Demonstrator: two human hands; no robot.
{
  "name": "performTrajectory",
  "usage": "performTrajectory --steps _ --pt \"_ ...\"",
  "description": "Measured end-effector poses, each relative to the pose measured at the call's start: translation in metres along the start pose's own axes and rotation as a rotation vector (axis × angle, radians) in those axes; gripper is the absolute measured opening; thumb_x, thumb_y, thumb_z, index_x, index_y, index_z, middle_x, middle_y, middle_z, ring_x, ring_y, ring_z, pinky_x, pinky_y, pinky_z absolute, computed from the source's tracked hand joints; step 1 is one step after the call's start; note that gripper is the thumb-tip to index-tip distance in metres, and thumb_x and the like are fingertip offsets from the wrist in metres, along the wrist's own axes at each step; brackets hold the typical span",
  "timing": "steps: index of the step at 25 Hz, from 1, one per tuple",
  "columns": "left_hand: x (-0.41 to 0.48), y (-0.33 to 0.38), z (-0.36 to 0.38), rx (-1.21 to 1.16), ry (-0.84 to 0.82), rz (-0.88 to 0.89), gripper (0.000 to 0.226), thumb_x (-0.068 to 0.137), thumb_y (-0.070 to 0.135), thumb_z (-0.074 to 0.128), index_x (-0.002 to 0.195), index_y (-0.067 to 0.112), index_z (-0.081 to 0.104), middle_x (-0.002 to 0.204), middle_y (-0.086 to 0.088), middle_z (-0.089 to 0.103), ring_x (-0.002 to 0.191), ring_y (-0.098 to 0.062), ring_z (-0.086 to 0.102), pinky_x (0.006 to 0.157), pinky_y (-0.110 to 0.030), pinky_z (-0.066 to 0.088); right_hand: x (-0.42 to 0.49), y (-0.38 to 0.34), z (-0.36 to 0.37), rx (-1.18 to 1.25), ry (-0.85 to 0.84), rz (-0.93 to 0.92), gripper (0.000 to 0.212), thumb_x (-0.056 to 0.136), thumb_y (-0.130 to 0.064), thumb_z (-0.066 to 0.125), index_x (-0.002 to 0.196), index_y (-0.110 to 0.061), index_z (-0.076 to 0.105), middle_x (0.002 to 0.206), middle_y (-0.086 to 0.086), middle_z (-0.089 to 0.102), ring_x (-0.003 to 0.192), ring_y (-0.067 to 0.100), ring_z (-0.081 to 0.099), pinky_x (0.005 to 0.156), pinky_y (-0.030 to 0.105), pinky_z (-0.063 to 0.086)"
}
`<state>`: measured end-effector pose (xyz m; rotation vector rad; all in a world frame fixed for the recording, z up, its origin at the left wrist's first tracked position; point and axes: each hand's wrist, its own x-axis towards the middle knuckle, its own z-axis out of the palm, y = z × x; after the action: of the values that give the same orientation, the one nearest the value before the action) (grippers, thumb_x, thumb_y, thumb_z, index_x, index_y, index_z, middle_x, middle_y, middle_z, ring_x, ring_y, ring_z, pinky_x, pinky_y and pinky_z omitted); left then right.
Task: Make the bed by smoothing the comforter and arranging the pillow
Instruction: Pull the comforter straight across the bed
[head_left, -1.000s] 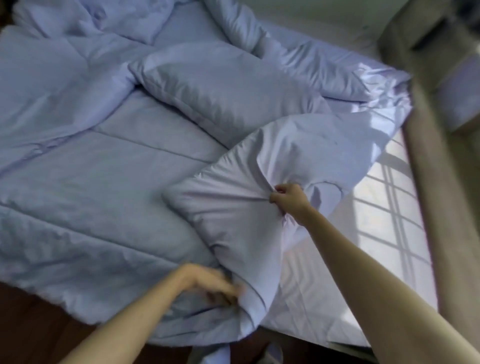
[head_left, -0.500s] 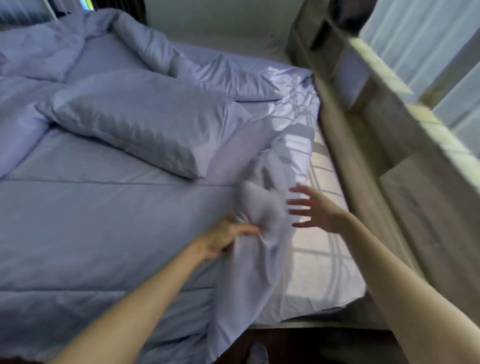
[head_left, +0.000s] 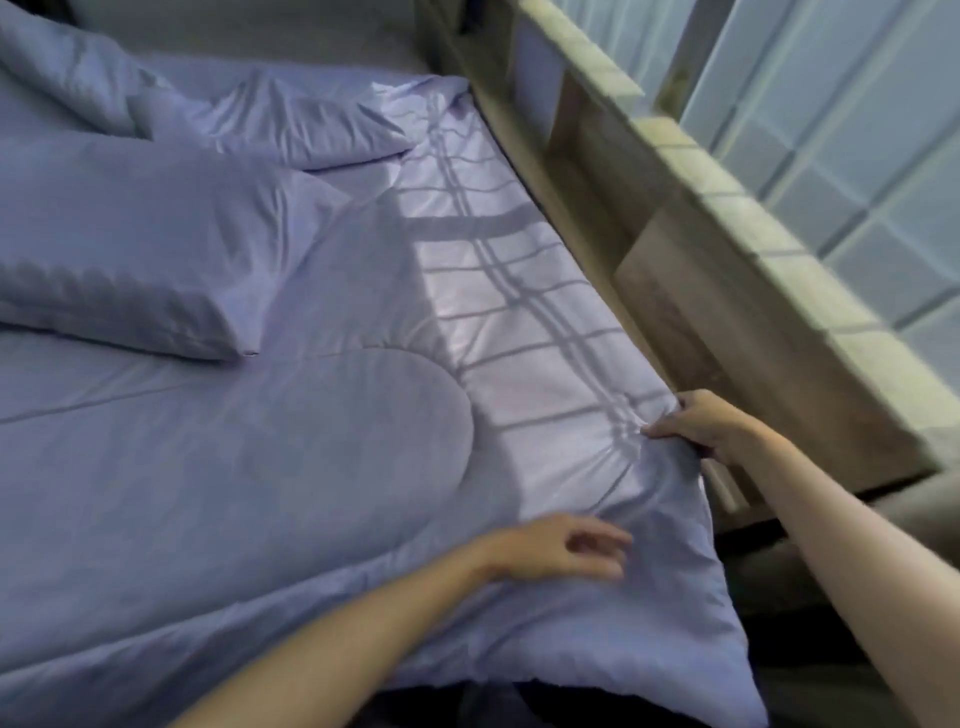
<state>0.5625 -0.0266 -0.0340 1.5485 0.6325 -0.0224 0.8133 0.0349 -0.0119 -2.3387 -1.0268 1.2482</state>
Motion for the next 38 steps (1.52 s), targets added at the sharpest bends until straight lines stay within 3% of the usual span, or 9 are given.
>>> performTrajectory --steps 5,9,11,14,17,22,26,32,38 --pt "-0.035 -0.104 -0.084 0.628 0.996 -0.316 0.048 0.085 0.019 0.052 0.131 0.006 0.054 0.137 -0.018 0.054 0.125 -0.033 0.052 0.108 -0.044 0.036 0.031 0.052 0.055 -0.045 0.178 0.105 0.036 0.079 -0.019 0.07 0.11 -0.005 0.058 0.116 0.018 0.064 0.105 0.032 0.061 0.086 0.038 0.049" --pt "-0.099 -0.158 -0.089 0.721 0.935 -0.883 0.066 0.096 0.049 0.035 0.153 0.02 0.016 0.161 -0.012 0.009 0.148 -0.035 0.011 0.114 -0.058 0.014 0.011 0.041 0.1 -0.358 0.457 -0.157 0.046 0.093 -0.025 0.045 0.137 -0.016 0.038 0.142 0.011 0.046 0.129 0.032 0.046 0.102 0.048 0.039" --pt "-0.111 -0.166 -0.077 0.68 0.802 -0.972 0.073 0.094 0.056 0.033 0.153 0.027 0.002 0.162 -0.005 -0.005 0.149 -0.032 0.001 0.115 -0.056 0.012 0.004 0.035 0.128 -0.607 0.2 -0.52 0.056 0.096 -0.031 0.04 0.148 -0.02 0.024 0.157 0.006 0.025 0.143 0.028 0.027 0.111 0.049 0.027" --pt "-0.123 -0.157 -0.086 0.652 0.717 -0.907 0.074 0.094 0.052 0.04 0.153 0.025 0.005 0.162 -0.006 -0.004 0.149 -0.031 0.003 0.12 -0.046 0.013 0.002 0.019 0.159 -0.67 -0.035 -0.382 0.056 0.099 -0.036 0.029 0.151 -0.021 0.016 0.162 -0.003 0.005 0.149 0.024 0.006 0.115 0.052 0.014" --pt "-0.137 -0.129 -0.099 0.54 0.682 -0.8 0.063 0.096 0.038 0.045 0.151 0.017 0.021 0.161 -0.009 0.015 0.147 -0.026 0.02 0.119 -0.033 0.02 -0.013 -0.019 0.183 -0.513 0.036 -0.427 0.046 0.097 -0.029 0.035 0.138 -0.009 0.037 0.15 0.013 0.033 0.14 0.031 0.03 0.11 0.048 0.03" --pt "-0.2 -0.075 -0.117 0.317 1.11 -0.56 0.029 0.091 0.024 0.052 0.116 0.022 0.066 0.123 0.0 0.067 0.113 -0.018 0.061 0.093 -0.027 0.047 -0.077 -0.129 0.23 -0.191 -0.128 -0.742 0.043 0.096 -0.018 0.046 0.14 -0.015 0.047 0.138 0.01 0.055 0.127 0.029 0.052 0.101 0.03 0.039" --pt "-0.314 -0.038 -0.141 0.072 1.436 -0.354 0.022 0.093 0.02 0.053 0.108 0.019 0.069 0.108 0.005 0.07 0.1 -0.011 0.064 0.087 -0.023 0.048 -0.161 -0.231 0.294 0.064 -0.28 -0.983 0.029 0.092 -0.01 0.052 0.118 -0.017 0.066 0.113 0.0 0.07 0.108 0.016 0.064 0.086 0.015 0.041" --pt "-0.522 -0.018 -0.133 -0.151 1.674 -0.057 0.023 0.098 0.01 0.044 0.101 0.023 0.062 0.095 0.009 0.068 0.085 -0.007 0.064 0.074 -0.023 0.043 -0.328 -0.344 0.399 0.558 -0.781 -0.963 0.024 0.09 -0.009 0.055 0.101 -0.027 0.067 0.106 -0.006 0.071 0.1 0.013 0.067 0.085 0.038 0.053" --pt "-0.684 -0.039 -0.124 -0.161 1.908 -0.029 0.028 0.097 0.005 0.042 0.092 0.022 0.064 0.087 0.009 0.066 0.071 -0.002 0.062 0.063 -0.017 0.045 -0.423 -0.399 0.496 0.765 -0.898 -0.931 0.024 0.095 -0.012 0.049 0.105 -0.026 0.066 0.113 0.002 0.07 0.103 0.017 0.067 0.085 0.04 0.053"
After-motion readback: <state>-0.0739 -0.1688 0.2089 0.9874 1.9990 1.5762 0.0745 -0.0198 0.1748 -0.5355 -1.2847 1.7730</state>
